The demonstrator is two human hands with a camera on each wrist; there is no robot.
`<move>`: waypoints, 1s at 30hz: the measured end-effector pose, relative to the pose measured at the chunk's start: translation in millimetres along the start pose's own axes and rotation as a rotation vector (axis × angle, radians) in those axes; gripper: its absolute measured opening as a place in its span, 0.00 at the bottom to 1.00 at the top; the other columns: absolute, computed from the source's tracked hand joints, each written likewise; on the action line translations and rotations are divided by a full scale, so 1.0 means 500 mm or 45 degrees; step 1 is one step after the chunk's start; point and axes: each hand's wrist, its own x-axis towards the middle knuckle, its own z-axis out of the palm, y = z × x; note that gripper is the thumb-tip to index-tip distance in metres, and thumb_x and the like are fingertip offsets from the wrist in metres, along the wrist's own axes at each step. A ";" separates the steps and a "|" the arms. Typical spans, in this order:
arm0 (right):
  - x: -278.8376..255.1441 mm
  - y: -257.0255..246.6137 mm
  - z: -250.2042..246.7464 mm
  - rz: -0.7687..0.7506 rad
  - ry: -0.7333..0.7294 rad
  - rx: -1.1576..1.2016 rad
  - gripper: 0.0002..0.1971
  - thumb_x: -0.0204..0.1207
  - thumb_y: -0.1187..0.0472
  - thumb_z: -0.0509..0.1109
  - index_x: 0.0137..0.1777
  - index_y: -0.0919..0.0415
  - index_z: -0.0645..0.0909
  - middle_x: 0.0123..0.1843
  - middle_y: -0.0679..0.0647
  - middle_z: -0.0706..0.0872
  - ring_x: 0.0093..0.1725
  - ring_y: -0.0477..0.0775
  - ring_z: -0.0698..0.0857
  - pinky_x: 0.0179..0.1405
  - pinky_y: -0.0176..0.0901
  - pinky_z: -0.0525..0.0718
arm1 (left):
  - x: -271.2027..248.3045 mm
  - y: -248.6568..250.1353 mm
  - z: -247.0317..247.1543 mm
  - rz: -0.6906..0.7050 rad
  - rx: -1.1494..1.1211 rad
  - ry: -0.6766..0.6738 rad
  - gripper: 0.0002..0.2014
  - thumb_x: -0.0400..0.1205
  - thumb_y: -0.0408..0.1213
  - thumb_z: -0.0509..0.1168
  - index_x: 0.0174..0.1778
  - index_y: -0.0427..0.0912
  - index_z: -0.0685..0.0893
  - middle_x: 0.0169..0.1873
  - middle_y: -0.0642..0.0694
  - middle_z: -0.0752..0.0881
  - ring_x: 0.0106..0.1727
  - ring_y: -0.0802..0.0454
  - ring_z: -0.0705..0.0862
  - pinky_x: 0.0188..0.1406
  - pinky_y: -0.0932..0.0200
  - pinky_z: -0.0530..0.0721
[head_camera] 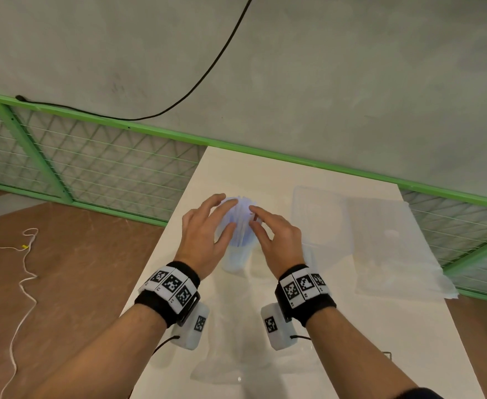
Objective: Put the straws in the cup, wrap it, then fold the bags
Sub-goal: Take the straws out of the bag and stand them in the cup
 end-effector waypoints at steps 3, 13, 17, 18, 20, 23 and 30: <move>-0.001 -0.004 0.007 0.020 0.034 0.031 0.12 0.78 0.66 0.73 0.60 0.58 0.88 0.46 0.52 0.91 0.46 0.53 0.88 0.50 0.43 0.84 | 0.009 -0.003 0.002 -0.026 -0.061 -0.085 0.21 0.85 0.38 0.57 0.74 0.51 0.75 0.74 0.49 0.75 0.71 0.53 0.74 0.73 0.52 0.65; -0.038 0.041 0.052 0.006 -0.082 -0.365 0.09 0.78 0.48 0.67 0.53 0.45 0.86 0.43 0.46 0.87 0.46 0.53 0.80 0.51 0.46 0.73 | 0.002 -0.028 0.018 -0.014 -0.037 -0.187 0.19 0.84 0.35 0.55 0.70 0.43 0.81 0.69 0.50 0.82 0.71 0.52 0.79 0.78 0.63 0.62; -0.043 0.006 0.030 -0.110 0.027 -0.367 0.15 0.77 0.58 0.70 0.64 0.52 0.82 0.62 0.47 0.84 0.58 0.51 0.78 0.53 0.47 0.74 | -0.013 -0.037 0.020 0.094 0.049 -0.258 0.22 0.85 0.39 0.49 0.67 0.39 0.83 0.68 0.47 0.83 0.72 0.56 0.76 0.81 0.60 0.57; -0.044 -0.001 0.026 -0.102 0.041 -0.340 0.18 0.77 0.59 0.69 0.68 0.52 0.79 0.67 0.48 0.80 0.62 0.50 0.77 0.56 0.47 0.73 | -0.013 -0.040 0.019 0.105 0.062 -0.271 0.24 0.84 0.40 0.48 0.66 0.38 0.84 0.68 0.46 0.83 0.73 0.55 0.76 0.81 0.63 0.55; -0.046 -0.011 0.022 -0.138 0.043 -0.313 0.25 0.77 0.60 0.68 0.74 0.50 0.71 0.73 0.48 0.76 0.69 0.48 0.74 0.63 0.44 0.70 | -0.010 -0.038 0.015 0.099 0.067 -0.278 0.24 0.84 0.41 0.48 0.67 0.37 0.83 0.69 0.45 0.82 0.74 0.53 0.76 0.81 0.65 0.52; -0.046 -0.018 0.025 -0.266 -0.028 -0.402 0.27 0.78 0.62 0.66 0.77 0.51 0.69 0.77 0.47 0.75 0.74 0.48 0.74 0.68 0.47 0.69 | -0.008 -0.021 0.008 0.035 0.008 -0.262 0.22 0.86 0.38 0.50 0.74 0.38 0.77 0.74 0.47 0.77 0.76 0.59 0.70 0.81 0.69 0.48; -0.049 0.001 0.028 -0.429 0.097 -0.649 0.21 0.76 0.65 0.70 0.68 0.48 0.81 0.66 0.38 0.85 0.66 0.52 0.81 0.58 0.52 0.69 | -0.028 -0.014 0.009 0.038 -0.004 -0.316 0.25 0.86 0.40 0.48 0.80 0.40 0.69 0.78 0.49 0.72 0.79 0.57 0.67 0.82 0.66 0.47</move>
